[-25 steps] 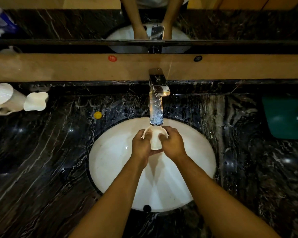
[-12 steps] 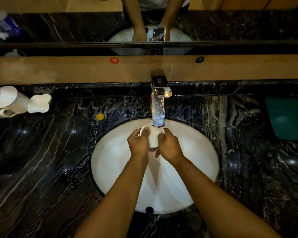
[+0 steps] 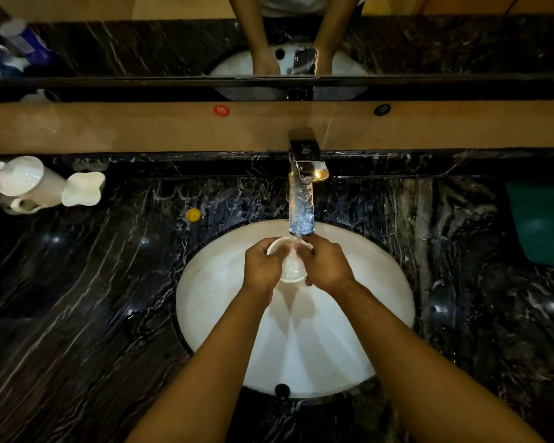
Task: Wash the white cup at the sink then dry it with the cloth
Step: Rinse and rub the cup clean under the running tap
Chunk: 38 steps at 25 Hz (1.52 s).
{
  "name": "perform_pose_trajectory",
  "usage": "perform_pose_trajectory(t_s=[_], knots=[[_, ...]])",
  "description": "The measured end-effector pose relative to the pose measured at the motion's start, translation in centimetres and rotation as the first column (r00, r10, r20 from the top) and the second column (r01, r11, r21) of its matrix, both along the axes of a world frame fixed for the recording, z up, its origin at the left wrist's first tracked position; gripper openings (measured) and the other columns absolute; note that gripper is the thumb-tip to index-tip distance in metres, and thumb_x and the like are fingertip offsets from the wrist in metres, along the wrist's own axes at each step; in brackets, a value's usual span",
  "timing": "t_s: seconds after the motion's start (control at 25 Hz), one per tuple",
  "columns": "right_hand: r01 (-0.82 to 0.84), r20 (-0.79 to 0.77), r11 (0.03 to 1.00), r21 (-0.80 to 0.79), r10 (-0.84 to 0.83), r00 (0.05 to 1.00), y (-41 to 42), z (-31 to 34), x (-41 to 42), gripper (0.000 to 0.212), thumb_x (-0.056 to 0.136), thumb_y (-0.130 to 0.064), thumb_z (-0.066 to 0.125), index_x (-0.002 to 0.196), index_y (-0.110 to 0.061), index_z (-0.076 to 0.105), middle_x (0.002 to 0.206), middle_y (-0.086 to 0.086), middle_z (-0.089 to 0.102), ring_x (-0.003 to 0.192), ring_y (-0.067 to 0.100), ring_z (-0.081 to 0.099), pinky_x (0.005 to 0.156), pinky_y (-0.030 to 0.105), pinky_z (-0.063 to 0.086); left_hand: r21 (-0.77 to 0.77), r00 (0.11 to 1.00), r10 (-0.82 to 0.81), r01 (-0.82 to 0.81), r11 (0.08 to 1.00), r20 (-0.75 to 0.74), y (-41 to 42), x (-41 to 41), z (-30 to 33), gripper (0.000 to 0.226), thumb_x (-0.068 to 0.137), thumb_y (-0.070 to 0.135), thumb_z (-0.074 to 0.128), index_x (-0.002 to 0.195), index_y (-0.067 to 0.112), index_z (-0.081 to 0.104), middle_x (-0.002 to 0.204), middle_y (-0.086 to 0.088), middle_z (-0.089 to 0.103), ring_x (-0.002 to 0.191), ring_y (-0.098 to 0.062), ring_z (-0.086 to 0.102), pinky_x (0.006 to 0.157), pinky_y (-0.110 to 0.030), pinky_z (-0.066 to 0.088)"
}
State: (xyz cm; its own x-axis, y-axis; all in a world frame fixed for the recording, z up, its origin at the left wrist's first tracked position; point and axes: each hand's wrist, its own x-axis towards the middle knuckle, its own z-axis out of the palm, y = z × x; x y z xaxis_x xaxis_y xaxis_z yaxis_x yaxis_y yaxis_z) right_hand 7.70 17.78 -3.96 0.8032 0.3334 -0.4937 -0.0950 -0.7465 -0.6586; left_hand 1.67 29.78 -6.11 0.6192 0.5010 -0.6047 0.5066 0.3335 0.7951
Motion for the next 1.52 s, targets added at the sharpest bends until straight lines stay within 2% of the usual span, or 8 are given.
perform_pose_trajectory(t_s=[0.2, 0.4, 0.56, 0.76, 0.88, 1.08, 1.32, 1.52], knots=[[0.280, -0.098, 0.953, 0.115, -0.270, 0.958, 0.4, -1.2, -1.1, 0.026, 0.104, -0.019, 0.041, 0.122, -0.007, 0.056, 0.098, 0.019, 0.070, 0.060, 0.026, 0.066, 0.044, 0.027, 0.048, -0.295, 0.993, 0.108, -0.118, 0.948, -0.049, -0.5, 0.2, 0.0, 0.021, 0.095, -0.002, 0.060, 0.115, 0.004, 0.064, 0.110, -0.023, 0.072, 0.089, -0.041, 0.068, 0.075, -0.053, 0.054], [0.359, -0.058, 0.903, 0.236, -0.356, 0.933, 0.1, -0.5, -2.1, 0.034, 0.090, -0.016, 0.062, 0.122, -0.021, 0.050, 0.089, -0.004, 0.068, 0.058, 0.017, 0.070, 0.045, 0.024, 0.051, -0.412, 0.985, 0.162, -0.174, 0.895, -0.064, -1.2, 0.5, -0.1, 0.027, 0.103, 0.012, 0.056, 0.129, 0.008, 0.064, 0.119, -0.024, 0.074, 0.088, -0.037, 0.071, 0.056, -0.036, 0.056], [0.290, 0.057, 0.926, 0.243, -0.312, 0.948, 0.4, 0.0, -3.0, 0.039, 0.090, -0.017, 0.062, 0.122, -0.029, 0.044, 0.085, -0.012, 0.063, 0.071, 0.011, 0.065, 0.058, 0.027, 0.052, -0.514, 0.988, 0.078, -0.135, 0.847, -0.130, -2.5, 1.8, 0.2, 0.042, 0.103, 0.043, 0.056, 0.132, 0.014, 0.060, 0.122, -0.019, 0.075, 0.109, -0.033, 0.072, 0.100, -0.054, 0.057], [0.315, 0.080, 0.949, 0.030, -0.316, 0.945, -0.2, -0.8, -1.2, 0.021, 0.099, -0.029, 0.054, 0.104, -0.010, 0.064, 0.090, 0.006, 0.068, 0.084, 0.028, 0.065, 0.063, 0.031, 0.043, -0.401, 0.995, 0.089, -0.100, 0.911, -0.047, -2.0, 1.9, 0.2, 0.029, 0.110, 0.022, 0.042, 0.126, 0.011, 0.063, 0.110, -0.014, 0.075, 0.095, -0.031, 0.073, 0.062, -0.039, 0.063], [0.174, 0.148, 0.979, -0.109, -0.157, 0.976, -0.6, -1.1, -0.3, 0.051, 0.101, -0.051, 0.049, 0.067, -0.013, 0.054, 0.067, 0.006, 0.058, 0.069, 0.029, 0.057, 0.052, 0.032, 0.034, -0.292, 0.999, -0.024, 0.016, 0.956, -0.021, -0.6, 0.7, 0.4, 0.023, 0.106, 0.006, 0.046, 0.122, 0.008, 0.062, 0.119, -0.023, 0.068, 0.105, -0.043, 0.068, 0.074, -0.050, 0.062], [0.012, 0.044, 0.998, -0.060, -0.009, 0.999, 0.3, -1.2, 0.0, 0.043, 0.108, -0.044, 0.034, 0.123, -0.010, 0.056, 0.108, 0.015, 0.070, 0.094, 0.035, 0.065, 0.076, 0.039, 0.052, -0.185, 0.990, -0.138, 0.139, 0.973, 0.017, 0.5, 0.0, 1.5, 0.050, 0.079, -0.024, 0.053, 0.108, 0.016, 0.063, 0.116, -0.016, 0.064, 0.102, -0.042, 0.066, 0.066, -0.053, 0.065], [0.277, -0.321, 0.928, 0.251, -0.190, 0.928, 0.7, -0.8, -1.4, 0.021, 0.097, -0.006, 0.045, 0.117, -0.007, 0.052, 0.086, 0.018, 0.067, 0.056, 0.018, 0.061, 0.040, 0.021, 0.043, -0.003, 0.997, 0.082, -0.082, 0.997, -0.013, 0.0, 0.5, 1.0, 0.010, 0.098, 0.008, 0.064, 0.102, 0.016, 0.070, 0.103, -0.018, 0.074, 0.075, -0.031, 0.072, 0.048, -0.031, 0.054], [0.161, 0.118, 0.987, 0.025, -0.163, 0.980, 0.2, -1.1, -0.8, 0.016, 0.091, -0.019, 0.061, 0.093, -0.008, 0.071, 0.072, 0.001, 0.063, 0.063, 0.019, 0.060, 0.046, 0.015, 0.037, 0.097, 0.999, -0.035, 0.035, 0.995, 0.002, -0.3, 0.1, 0.7, 0.022, 0.105, 0.020, 0.055, 0.120, 0.013, 0.070, 0.114, -0.014, 0.075, 0.099, -0.036, 0.072, 0.059, -0.031, 0.057]])
